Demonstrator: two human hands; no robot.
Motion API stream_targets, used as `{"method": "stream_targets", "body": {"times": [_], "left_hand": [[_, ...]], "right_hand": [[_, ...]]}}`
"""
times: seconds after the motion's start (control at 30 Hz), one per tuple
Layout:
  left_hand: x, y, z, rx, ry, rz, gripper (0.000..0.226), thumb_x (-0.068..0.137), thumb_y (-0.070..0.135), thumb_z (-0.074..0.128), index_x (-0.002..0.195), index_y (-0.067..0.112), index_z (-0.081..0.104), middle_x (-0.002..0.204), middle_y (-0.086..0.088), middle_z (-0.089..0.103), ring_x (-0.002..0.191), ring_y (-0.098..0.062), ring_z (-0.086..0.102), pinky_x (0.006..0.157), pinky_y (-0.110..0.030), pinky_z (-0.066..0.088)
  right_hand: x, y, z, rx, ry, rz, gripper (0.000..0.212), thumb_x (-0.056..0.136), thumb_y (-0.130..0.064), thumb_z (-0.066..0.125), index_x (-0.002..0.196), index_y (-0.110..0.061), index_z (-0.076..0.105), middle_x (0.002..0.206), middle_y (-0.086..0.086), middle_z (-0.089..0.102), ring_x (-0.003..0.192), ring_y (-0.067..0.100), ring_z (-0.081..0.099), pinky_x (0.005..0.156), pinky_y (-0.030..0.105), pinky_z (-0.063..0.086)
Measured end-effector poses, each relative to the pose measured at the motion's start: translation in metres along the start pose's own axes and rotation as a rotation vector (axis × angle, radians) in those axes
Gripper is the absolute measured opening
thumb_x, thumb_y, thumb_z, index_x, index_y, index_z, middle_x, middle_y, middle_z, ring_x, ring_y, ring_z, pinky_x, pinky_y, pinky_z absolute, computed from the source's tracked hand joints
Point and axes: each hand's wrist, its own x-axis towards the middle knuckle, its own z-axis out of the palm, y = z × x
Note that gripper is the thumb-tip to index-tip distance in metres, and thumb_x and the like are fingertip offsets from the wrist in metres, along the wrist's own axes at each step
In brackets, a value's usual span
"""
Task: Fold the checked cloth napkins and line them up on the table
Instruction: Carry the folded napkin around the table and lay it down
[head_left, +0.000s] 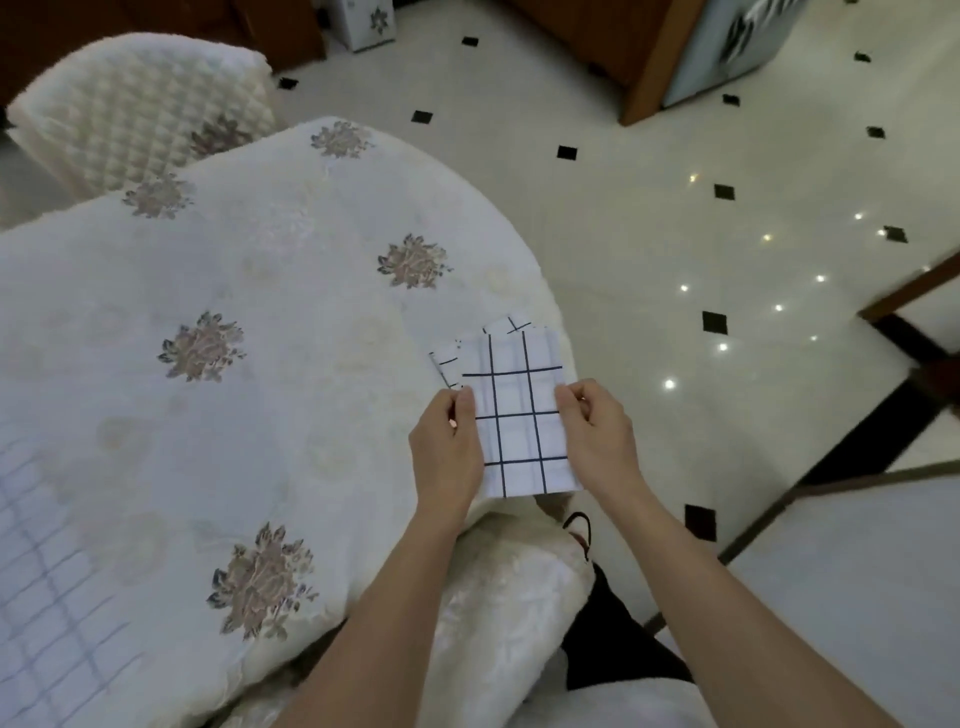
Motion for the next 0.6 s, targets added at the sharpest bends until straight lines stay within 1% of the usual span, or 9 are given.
{"method": "stream_targets", "body": {"times": [0.1,0.27,0.33,0.43,0.53,0.6], "left_hand": [[0.008,0.012,0.032,0.035,-0.056,0.019,0.034,0.104,0.033,0.046,0.078,0.013,0.056,0.072,0.002,0.058,0.062,-0.004,0.047,0.057,-0.018,0.035],[0.024,0.037,0.097,0.083,-0.092,0.077,0.034,0.104,0.032,0.047,0.076,0.014,0.054,0.067,0.004,0.054,0.061,-0.004,0.045,0.056,-0.017,0.035],[0.034,0.047,0.130,0.068,-0.094,0.071,0.034,0.104,0.032,0.048,0.074,0.017,0.052,0.064,0.007,0.050,0.058,-0.004,0.042,0.055,-0.018,0.034],[0.052,0.063,0.186,0.074,-0.086,0.055,0.035,0.104,0.033,0.047,0.073,0.016,0.051,0.063,0.006,0.047,0.056,-0.004,0.040,0.054,-0.020,0.034],[0.073,0.084,0.241,0.065,-0.048,0.000,0.036,0.104,0.034,0.047,0.069,0.025,0.047,0.061,0.008,0.045,0.054,-0.003,0.040,0.053,-0.018,0.032],[0.086,0.099,0.273,0.083,-0.036,-0.035,0.036,0.104,0.040,0.045,0.068,0.031,0.046,0.062,0.010,0.046,0.056,-0.003,0.042,0.056,-0.024,0.034]], "right_hand": [[0.013,0.014,-0.026,0.020,0.060,0.044,0.023,0.103,-0.029,0.052,0.090,-0.012,0.061,0.070,-0.009,0.056,0.066,0.009,0.050,0.066,0.030,0.042],[0.054,0.044,-0.069,0.031,0.108,0.083,0.025,0.103,-0.031,0.051,0.090,-0.012,0.061,0.074,-0.005,0.059,0.071,0.011,0.054,0.069,0.032,0.045],[0.082,0.055,-0.088,0.038,0.125,0.088,0.024,0.103,-0.030,0.051,0.089,-0.012,0.060,0.071,-0.008,0.055,0.066,0.007,0.050,0.064,0.027,0.042],[0.131,0.074,-0.119,0.050,0.119,0.102,0.022,0.102,-0.028,0.053,0.083,-0.017,0.058,0.066,-0.011,0.050,0.060,0.001,0.047,0.060,0.022,0.037],[0.186,0.082,-0.156,0.033,0.048,0.081,0.023,0.102,-0.028,0.053,0.080,-0.020,0.056,0.064,-0.009,0.049,0.057,-0.002,0.046,0.055,0.017,0.036],[0.220,0.083,-0.183,0.020,0.021,0.061,0.023,0.102,-0.027,0.053,0.081,-0.019,0.057,0.065,-0.007,0.051,0.057,-0.001,0.046,0.054,0.014,0.036]]}}
